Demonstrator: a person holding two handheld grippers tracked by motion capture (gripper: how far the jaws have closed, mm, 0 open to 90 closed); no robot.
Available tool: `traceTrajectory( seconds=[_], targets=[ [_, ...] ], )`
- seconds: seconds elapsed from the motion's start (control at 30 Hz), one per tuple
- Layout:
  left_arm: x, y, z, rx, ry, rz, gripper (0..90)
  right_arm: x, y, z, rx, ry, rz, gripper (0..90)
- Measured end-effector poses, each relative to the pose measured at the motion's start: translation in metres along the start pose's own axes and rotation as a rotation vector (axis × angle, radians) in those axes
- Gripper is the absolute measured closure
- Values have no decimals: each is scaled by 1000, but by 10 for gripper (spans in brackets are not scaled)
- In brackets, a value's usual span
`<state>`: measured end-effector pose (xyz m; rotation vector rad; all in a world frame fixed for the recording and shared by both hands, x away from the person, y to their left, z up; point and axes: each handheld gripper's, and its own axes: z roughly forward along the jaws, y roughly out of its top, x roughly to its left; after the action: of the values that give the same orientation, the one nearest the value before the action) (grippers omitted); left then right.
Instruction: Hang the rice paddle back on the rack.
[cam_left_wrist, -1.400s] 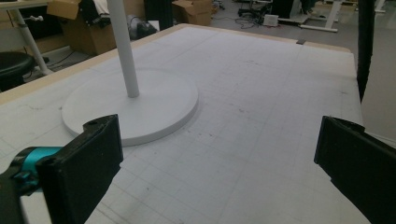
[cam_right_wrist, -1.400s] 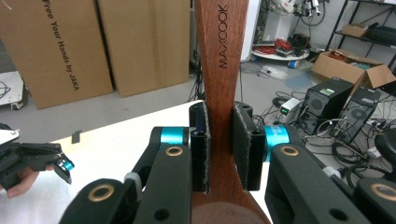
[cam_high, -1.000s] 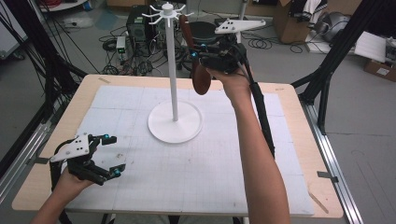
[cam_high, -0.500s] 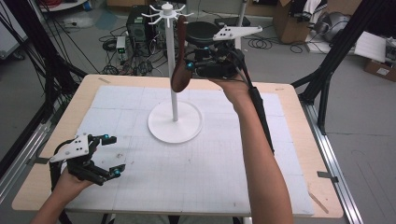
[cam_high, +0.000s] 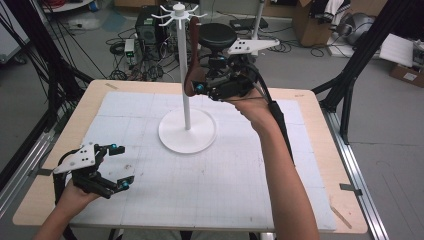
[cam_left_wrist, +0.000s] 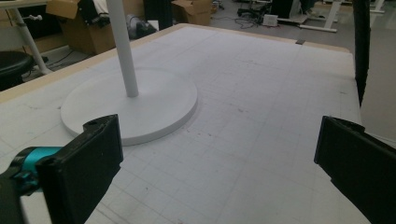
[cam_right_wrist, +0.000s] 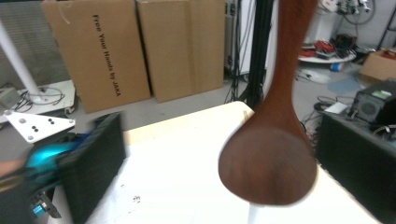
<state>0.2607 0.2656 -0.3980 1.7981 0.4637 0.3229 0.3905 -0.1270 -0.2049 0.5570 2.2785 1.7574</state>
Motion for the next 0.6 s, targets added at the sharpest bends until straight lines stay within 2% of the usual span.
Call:
traceTrajectory(
  seconds=[0.13,0.27,0.37,0.6],
  targets=[
    [0,0,0,1,1,-1,17,5,-6,1,34,6,-24,2],
    [0,0,-1,-3,4,-3,17,9,-12,0,29,28,-33,3],
    [0,0,-1,-2,3,-2,17,13,-18,0,49,31,-44,3],
    [1,1,-2,-5,3,-10,17,24,-31,-4,34,65,-46,2]
  ],
)
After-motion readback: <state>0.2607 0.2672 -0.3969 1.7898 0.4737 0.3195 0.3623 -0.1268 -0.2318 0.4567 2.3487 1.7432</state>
